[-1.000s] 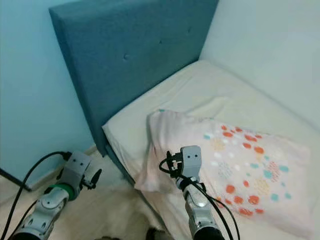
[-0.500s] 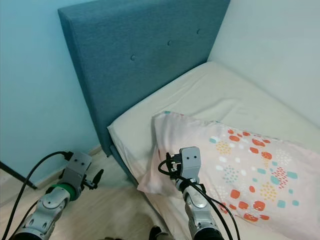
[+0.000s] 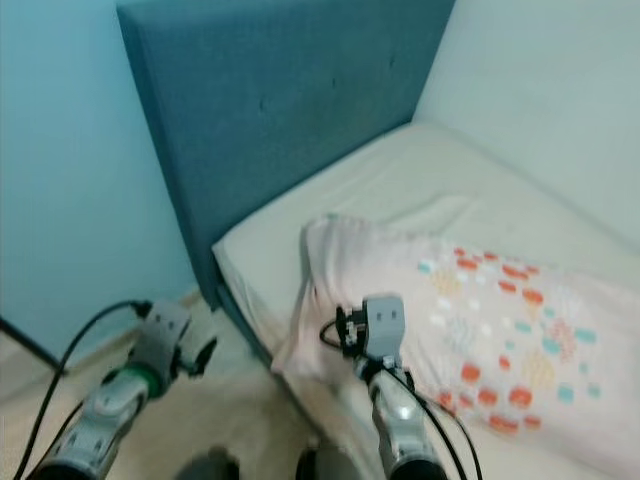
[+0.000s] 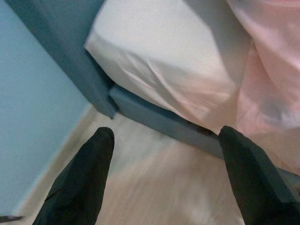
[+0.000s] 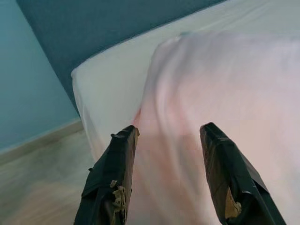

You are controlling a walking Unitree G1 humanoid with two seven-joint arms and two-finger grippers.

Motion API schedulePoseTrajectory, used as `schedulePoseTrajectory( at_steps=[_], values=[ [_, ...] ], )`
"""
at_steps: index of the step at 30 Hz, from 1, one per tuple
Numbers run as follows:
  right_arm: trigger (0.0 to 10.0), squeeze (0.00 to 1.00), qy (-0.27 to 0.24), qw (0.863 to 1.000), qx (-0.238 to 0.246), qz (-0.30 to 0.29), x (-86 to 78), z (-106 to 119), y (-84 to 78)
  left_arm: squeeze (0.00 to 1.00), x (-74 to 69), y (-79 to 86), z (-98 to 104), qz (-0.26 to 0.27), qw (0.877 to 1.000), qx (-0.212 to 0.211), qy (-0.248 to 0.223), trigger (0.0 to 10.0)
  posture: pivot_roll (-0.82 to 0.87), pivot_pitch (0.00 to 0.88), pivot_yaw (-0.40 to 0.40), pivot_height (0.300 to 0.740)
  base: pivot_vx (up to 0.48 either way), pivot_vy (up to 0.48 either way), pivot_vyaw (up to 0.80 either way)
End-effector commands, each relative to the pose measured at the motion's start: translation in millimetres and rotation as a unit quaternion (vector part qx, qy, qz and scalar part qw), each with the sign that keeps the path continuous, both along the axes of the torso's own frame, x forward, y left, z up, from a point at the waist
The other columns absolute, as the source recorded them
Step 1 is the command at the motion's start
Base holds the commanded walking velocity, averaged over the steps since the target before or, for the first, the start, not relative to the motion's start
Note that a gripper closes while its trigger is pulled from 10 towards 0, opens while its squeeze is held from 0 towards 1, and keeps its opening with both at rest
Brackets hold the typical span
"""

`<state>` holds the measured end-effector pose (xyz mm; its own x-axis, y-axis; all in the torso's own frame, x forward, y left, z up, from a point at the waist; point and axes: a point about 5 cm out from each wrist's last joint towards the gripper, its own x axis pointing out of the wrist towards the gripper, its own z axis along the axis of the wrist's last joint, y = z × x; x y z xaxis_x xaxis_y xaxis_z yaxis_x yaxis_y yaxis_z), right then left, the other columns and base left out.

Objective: Clean up the room

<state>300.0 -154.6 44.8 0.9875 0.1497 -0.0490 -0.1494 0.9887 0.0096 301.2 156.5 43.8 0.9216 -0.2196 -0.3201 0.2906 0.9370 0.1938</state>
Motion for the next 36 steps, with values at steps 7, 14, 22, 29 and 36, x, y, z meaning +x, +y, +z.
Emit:
schedulePoseTrajectory(
  at_steps=[7,14,22,29,36],
  values=[
    [10.0,0.00,0.002,1.000,0.007,-0.028,-3.6,-2.3,-7.6,0.00,24.1,-35.0,18.6,-0.023,0.997,-0.075,0.012,10.0,0.06,0.146,-0.001,0.605,0.000,0.000,0.00],
    [10.0,0.00,-0.096,0.983,-0.037,-0.153,-0.3,33.1,-53.3,0.00,56.5,-74.0,77.7,-0.133,0.957,-0.256,0.021,10.0,0.04,0.182,0.011,0.605,0.000,0.000,0.00],
    [10.0,0.00,-0.187,0.918,-0.145,-0.317,-21.5,84.5,-117.8,0.00,68.7,-110.2,87.2,-0.163,0.950,-0.259,0.066,10.0,-0.05,0.255,0.062,0.605,0.000,0.000,0.00],
    [10.0,0.00,-0.140,0.903,-0.099,-0.393,-42.6,69.2,-145.6,0.00,66.3,-143.1,96.7,-0.197,0.939,-0.270,0.079,10.0,-0.06,0.292,0.074,0.605,0.000,0.000,0.00],
    [10.0,0.00,-0.129,0.836,0.106,-0.523,-69.8,58.1,-156.4,0.00,71.5,-155.9,121.5,-0.222,0.936,-0.270,0.050,10.0,-0.05,0.329,0.086,0.605,0.000,0.000,0.00]
  ],
)
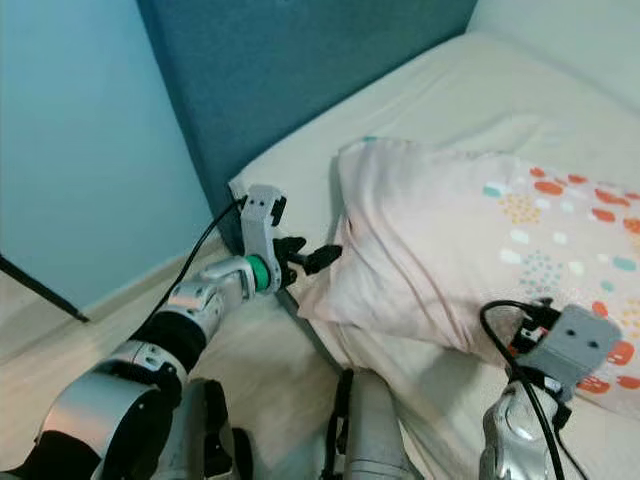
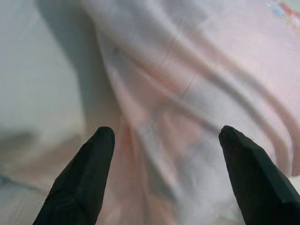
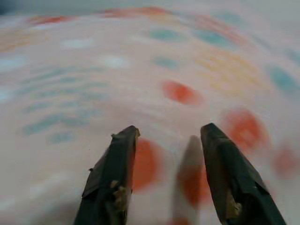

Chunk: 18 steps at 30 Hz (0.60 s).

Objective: Clean up the room

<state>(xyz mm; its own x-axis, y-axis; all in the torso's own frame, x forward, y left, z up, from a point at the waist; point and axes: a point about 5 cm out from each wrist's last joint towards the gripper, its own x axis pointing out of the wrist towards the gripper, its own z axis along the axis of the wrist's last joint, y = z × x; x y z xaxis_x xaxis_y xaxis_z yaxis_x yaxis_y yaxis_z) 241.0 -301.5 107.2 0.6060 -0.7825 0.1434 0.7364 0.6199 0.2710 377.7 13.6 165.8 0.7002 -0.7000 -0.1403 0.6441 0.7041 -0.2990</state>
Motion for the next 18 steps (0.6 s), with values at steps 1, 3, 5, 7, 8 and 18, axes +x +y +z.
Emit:
schedulePoseTrajectory(
  at_steps=[1,3,5,7,8,18],
  values=[
    [10.0,0.00,-0.016,0.996,0.060,-0.062,-18.1,-7.2,-11.3,0.00,-3.6,-9.5,0.9,-0.017,1.000,-0.014,0.004,10.0,-0.05,0.329,0.086,0.605,0.000,0.000,0.00],
    [10.0,0.00,-0.025,0.992,0.090,-0.080,-24.5,-10.0,-13.5,0.00,-2.2,-6.1,0.7,-0.016,1.000,-0.016,0.005,10.0,-0.03,0.332,0.089,0.605,0.000,0.000,0.00],
    [10.0,0.00,-0.040,0.988,0.127,-0.075,-27.1,-16.7,-19.9,0.00,-1.3,1.0,-2.4,-0.011,1.000,-0.018,0.009,10.0,-0.02,0.335,0.096,0.605,0.000,0.000,0.00],
    [10.0,0.00,-0.063,0.981,0.170,-0.071,-26.9,-23.4,-28.5,0.00,-1.3,9.6,-6.8,-0.005,1.000,-0.019,0.013,10.0,-0.01,0.331,0.098,0.605,0.000,0.000,0.00],
    [10.0,0.00,-0.095,0.970,0.220,-0.037,-19.4,-28.5,-34.6,0.00,-1.9,19.1,-12.2,0.002,1.000,-0.018,0.017,10.0,0.01,0.325,0.095,0.605,0.000,0.000,0.00],
    [10.0,0.00,-0.132,0.933,0.332,0.038,17.8,-40.5,-26.9,0.00,-6.6,61.4,-29.4,0.050,0.998,-0.010,0.030,10.0,0.07,0.309,0.084,0.605,0.000,0.000,0.00]
  ],
)
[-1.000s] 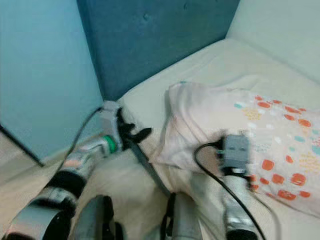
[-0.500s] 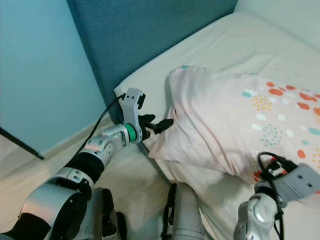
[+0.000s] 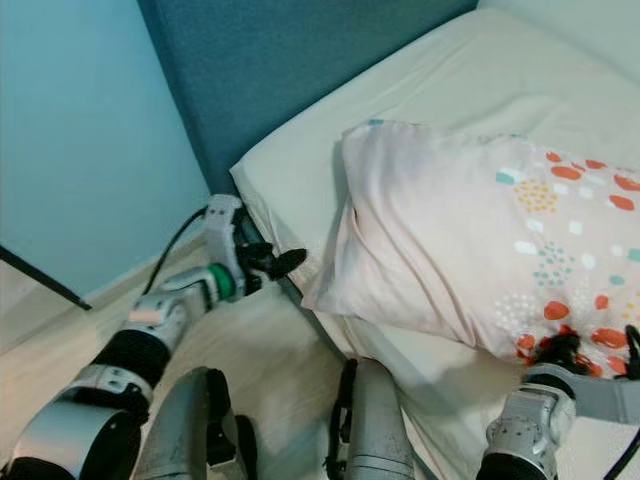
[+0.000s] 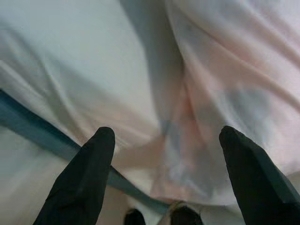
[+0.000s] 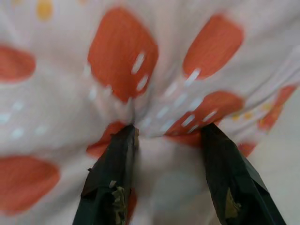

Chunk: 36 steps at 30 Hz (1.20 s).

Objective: Clean up the room

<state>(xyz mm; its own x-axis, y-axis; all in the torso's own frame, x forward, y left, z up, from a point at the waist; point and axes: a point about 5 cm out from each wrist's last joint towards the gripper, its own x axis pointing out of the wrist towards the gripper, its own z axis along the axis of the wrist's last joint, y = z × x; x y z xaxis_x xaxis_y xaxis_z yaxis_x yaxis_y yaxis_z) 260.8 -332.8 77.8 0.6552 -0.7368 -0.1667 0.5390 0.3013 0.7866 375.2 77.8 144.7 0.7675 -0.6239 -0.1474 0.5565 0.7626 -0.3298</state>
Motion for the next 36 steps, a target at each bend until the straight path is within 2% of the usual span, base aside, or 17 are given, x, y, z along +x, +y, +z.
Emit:
schedulePoseTrajectory(
  at_steps=[1,5,8,10,14,20,21,22,23,24,25,26,30,33,34,35,36],
  values=[
    [10.0,1.00,-0.011,0.998,0.034,0.052,6.3,-11.6,9.5,0.00,-5.7,1.1,-9.9,0.000,1.000,-0.001,0.019,10.0,0.09,0.303,0.088,0.605,0.000,0.000,0.00],
    [10.0,1.00,-0.069,0.985,0.103,0.119,21.9,-15.9,22.3,0.00,-11.3,9.1,-14.2,0.003,1.000,0.005,0.021,10.0,0.11,0.295,0.080,0.605,0.000,0.000,0.00],
    [10.0,1.00,-0.069,0.979,0.121,0.151,26.6,-21.0,32.1,0.00,-13.5,13.2,-15.3,0.009,1.000,0.006,0.023,10.0,0.12,0.292,0.080,0.605,0.000,0.000,0.00],
    [10.0,1.00,-0.043,0.975,0.119,0.182,28.7,-29.6,43.5,0.00,-15.2,15.8,-17.0,0.015,1.000,0.008,0.026,10.0,0.12,0.291,0.081,0.605,0.000,0.000,0.00],
    [10.0,1.00,-0.024,0.966,0.130,0.220,33.7,-38.5,58.6,0.00,-16.7,14.7,-17.9,0.013,0.999,0.014,0.027,10.0,0.13,0.282,0.092,0.605,0.000,0.000,0.00],
    [10.0,1.00,-0.027,0.962,0.115,0.244,42.7,-34.0,63.1,0.00,-16.1,14.9,-15.8,0.015,0.999,0.018,0.026,10.0,0.14,0.269,0.096,0.605,0.000,0.000,0.00],
    [9.2,0.00,-0.058,0.954,0.101,0.276,51.6,-23.2,65.5,0.00,-15.5,15.4,-14.4,0.018,0.999,0.019,0.025,10.0,0.14,0.264,0.095,0.605,0.000,0.000,0.00],
    [9.2,0.00,-0.058,0.954,0.101,0.276,51.6,-23.2,65.5,0.00,-15.5,15.4,-14.4,0.018,0.999,0.019,0.025,10.0,0.14,0.264,0.095,0.605,0.000,0.000,0.00],
    [3.1,0.00,-0.112,0.937,0.082,0.320,65.3,-3.4,67.5,0.00,-14.7,16.7,-12.0,0.025,0.999,0.020,0.023,10.0,0.15,0.256,0.092,0.605,0.000,0.000,0.00],
    [3.1,0.00,-0.112,0.937,0.082,0.320,65.3,-3.4,67.5,0.00,-14.7,16.7,-12.0,0.025,0.999,0.020,0.023,10.0,0.15,0.256,0.092,0.605,0.000,0.000,0.00],
    [1.0,0.00,-0.123,0.933,0.074,0.331,69.3,2.9,66.8,0.00,-14.7,17.2,-11.1,0.028,0.999,0.020,0.022,10.0,0.15,0.255,0.091,0.605,0.000,0.000,0.00],
    [0.0,0.00,-0.133,0.931,0.064,0.333,72.5,9.1,64.7,0.00,-14.7,18.0,-10.6,0.030,0.999,0.020,0.022,10.0,0.15,0.250,0.090,0.605,0.000,0.000,0.00],
    [0.0,0.00,-0.153,0.929,0.047,0.333,76.3,18.4,61.0,0.00,-15.6,19.3,-9.8,0.034,0.999,0.021,0.021,10.0,0.15,0.247,0.089,0.605,0.000,0.000,0.00],
    [0.0,0.00,-0.195,0.925,-0.045,0.323,80.3,42.3,50.9,0.00,-15.9,22.5,-9.4,0.043,0.999,0.021,0.022,10.0,0.15,0.242,0.088,0.605,0.000,0.000,0.00],
    [0.0,0.00,-0.195,0.925,-0.045,0.323,80.3,42.3,50.9,0.00,-15.9,22.5,-9.4,0.043,0.999,0.021,0.022,10.0,0.15,0.242,0.088,0.605,0.000,0.000,0.00],
    [0.0,0.00,-0.196,0.923,-0.076,0.324,80.7,47.2,49.7,0.00,-15.8,23.0,-9.6,0.044,0.999,0.021,0.023,10.0,0.15,0.240,0.088,0.605,0.000,0.000,0.00],
    [0.0,0.00,-0.196,0.923,-0.076,0.324,80.7,47.2,49.7,0.00,-15.8,23.0,-9.6,0.044,0.999,0.021,0.023,10.0,0.15,0.240,0.088,0.605,0.000,0.000,0.00]
  ],
)
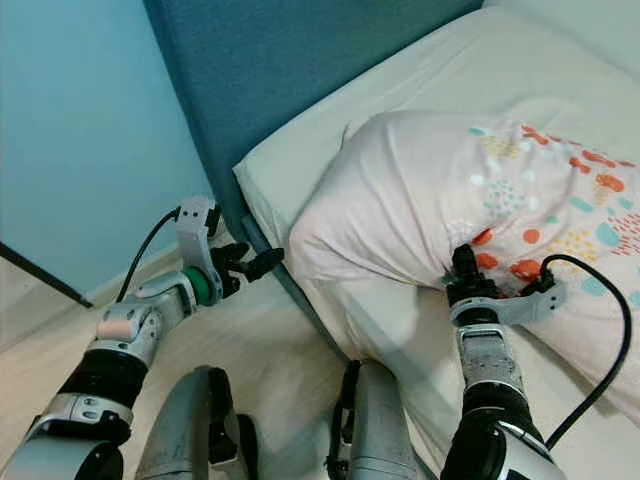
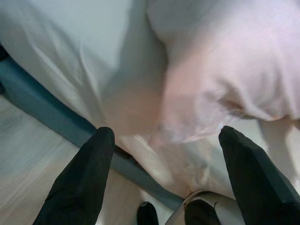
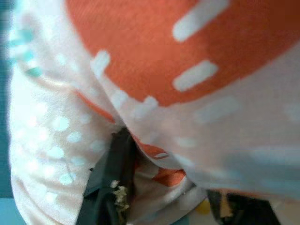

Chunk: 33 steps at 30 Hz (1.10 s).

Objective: Clean up the room

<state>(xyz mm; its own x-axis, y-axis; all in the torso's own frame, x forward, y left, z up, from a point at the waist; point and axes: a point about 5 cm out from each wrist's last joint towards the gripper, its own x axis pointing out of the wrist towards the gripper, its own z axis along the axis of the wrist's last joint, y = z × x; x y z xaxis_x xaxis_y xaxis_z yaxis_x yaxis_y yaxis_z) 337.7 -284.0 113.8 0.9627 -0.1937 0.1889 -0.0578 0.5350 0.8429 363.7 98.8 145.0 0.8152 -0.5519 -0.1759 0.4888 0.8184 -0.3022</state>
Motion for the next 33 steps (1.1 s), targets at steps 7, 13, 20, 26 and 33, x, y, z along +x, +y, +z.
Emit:
schedulePoseTrajectory(
  at_steps=[7,13,20,26,33],
  values=[
    [0.0,0.00,-0.018,0.985,-0.162,-0.052,-0.3,27.8,-8.8,0.00,-3.2,4.0,-8.4,0.012,1.000,0.000,0.019,10.0,0.13,0.233,0.085,0.605,0.000,0.000,0.00],
    [0.0,0.00,-0.116,0.971,-0.197,-0.070,-12.1,68.6,-11.2,0.00,-2.5,4.5,-3.7,0.017,1.000,0.000,0.010,10.0,0.10,0.222,0.076,0.605,0.000,0.000,0.00],
    [0.0,0.00,-0.168,0.926,-0.338,-0.017,5.6,123.9,3.5,0.00,1.9,11.9,17.3,0.044,0.998,-0.001,-0.041,10.0,0.08,0.217,0.053,0.605,0.000,0.000,0.00],
    [0.0,0.00,-0.234,0.853,-0.437,0.164,35.9,181.6,49.4,0.00,-5.4,57.2,109.4,0.293,0.891,0.122,-0.324,10.0,0.09,0.209,0.007,0.605,0.000,0.000,0.00],
    [0.0,0.00,-0.260,0.829,-0.458,0.186,39.5,214.2,54.1,0.00,-36.1,63.0,125.0,0.304,0.861,0.148,-0.379,10.0,0.11,0.212,-0.006,0.605,0.000,0.000,0.00]
  ],
)
